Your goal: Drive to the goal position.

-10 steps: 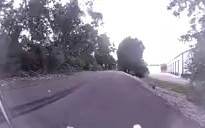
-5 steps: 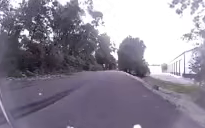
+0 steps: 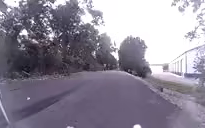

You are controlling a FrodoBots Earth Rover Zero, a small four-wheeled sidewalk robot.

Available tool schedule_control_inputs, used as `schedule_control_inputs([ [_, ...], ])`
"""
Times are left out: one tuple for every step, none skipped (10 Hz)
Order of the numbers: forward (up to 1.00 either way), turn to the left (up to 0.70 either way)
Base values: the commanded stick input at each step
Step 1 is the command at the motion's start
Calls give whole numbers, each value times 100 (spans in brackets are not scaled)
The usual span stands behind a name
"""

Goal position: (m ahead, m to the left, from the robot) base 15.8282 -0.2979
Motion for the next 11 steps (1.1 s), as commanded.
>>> schedule_control_inputs([
  [70, 0],
  [70, 0],
  [70, 0],
  [70, 0],
  [70, 0],
  [70, 0],
  [70, 0],
  [70, 0],
  [70, 0],
  [70, 0],
  [70, 0],
])
